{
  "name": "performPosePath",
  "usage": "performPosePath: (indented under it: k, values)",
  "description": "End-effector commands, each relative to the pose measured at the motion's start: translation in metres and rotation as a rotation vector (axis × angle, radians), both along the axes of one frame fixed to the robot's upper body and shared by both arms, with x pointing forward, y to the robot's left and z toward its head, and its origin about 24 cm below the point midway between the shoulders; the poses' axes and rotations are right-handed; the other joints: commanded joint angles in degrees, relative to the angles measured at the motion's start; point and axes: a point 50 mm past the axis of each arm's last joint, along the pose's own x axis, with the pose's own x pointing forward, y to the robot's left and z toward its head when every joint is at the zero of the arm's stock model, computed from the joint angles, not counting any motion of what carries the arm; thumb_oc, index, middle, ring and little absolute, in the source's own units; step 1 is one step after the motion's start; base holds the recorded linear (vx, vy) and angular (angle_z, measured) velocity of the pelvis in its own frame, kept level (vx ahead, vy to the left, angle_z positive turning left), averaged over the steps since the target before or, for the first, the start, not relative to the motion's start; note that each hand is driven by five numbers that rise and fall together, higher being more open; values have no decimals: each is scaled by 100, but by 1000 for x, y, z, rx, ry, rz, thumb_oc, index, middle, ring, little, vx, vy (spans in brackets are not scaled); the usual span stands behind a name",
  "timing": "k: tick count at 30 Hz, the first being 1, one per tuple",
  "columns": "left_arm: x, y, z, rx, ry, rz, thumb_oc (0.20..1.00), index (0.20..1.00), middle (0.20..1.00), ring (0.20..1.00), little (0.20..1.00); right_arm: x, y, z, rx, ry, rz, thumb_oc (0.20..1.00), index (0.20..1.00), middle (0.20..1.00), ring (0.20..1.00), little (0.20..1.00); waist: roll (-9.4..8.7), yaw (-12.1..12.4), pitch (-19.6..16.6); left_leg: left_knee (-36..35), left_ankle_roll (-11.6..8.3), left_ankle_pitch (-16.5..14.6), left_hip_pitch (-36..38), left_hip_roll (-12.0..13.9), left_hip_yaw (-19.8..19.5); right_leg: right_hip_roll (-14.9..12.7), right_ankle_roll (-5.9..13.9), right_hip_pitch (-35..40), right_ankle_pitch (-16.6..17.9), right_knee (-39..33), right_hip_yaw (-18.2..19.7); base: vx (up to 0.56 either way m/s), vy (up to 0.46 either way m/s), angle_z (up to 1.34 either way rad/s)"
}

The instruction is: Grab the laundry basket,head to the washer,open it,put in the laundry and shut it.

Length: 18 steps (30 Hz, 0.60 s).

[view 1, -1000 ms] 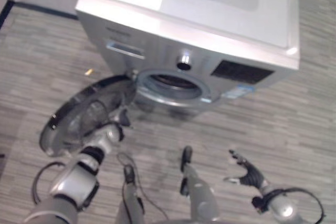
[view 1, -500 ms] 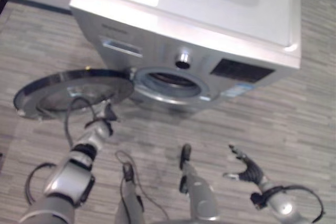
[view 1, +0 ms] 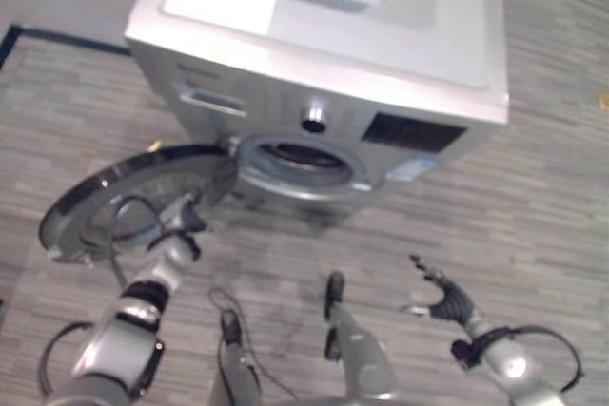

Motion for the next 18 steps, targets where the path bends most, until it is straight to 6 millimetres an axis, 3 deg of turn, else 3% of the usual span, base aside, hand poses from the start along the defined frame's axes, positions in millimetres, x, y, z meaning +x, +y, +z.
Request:
performPosePath:
  k: [1,4,9,14,18]
  values:
    - [-6,33,12,30,-55,100,1000,1000,1000,1000,1000,-3,-2,4,25,-25,-23,1000,1000,1000,1000,1000,9,205,-337,70,302,-290,-39,46,311,-121,362,649,-1155,264,124,-24,2,-9]
    - [-9,34,9,11,-56,114,1000,1000,1000,1000,1000,-4,-2,3,30,-21,-25,1000,1000,1000,1000,1000,26,208,-407,70,274,-423,67,60,277,-96,398,740,-1257,263,181,52,8,-9]
    - [-13,31,4,-61,-81,145,1000,1000,1000,1000,1000,-1,-1,1,37,-16,-35,1000,1000,1000,1000,1000,35,232,-498,70,335,-378,142,10,305,-126,362,819,-1191,251,132,11,26,0]
    - [-23,28,-1,-156,-130,171,1000,1000,1000,1000,1000,3,5,-5,84,-3,-52,1000,1000,1000,1000,1000,-36,332,-543,91,419,-485,415,-60,316,-137,371,1033,-1207,254,217,77,54,-6]
    - [-33,18,16,-184,-280,100,1000,1000,1000,1000,1000,10,12,-9,141,-6,-80,1000,1000,1000,1000,1000,-140,517,-505,600,553,-792,382,-153,220,-216,385,1231,-1170,276,254,42,66,-10]
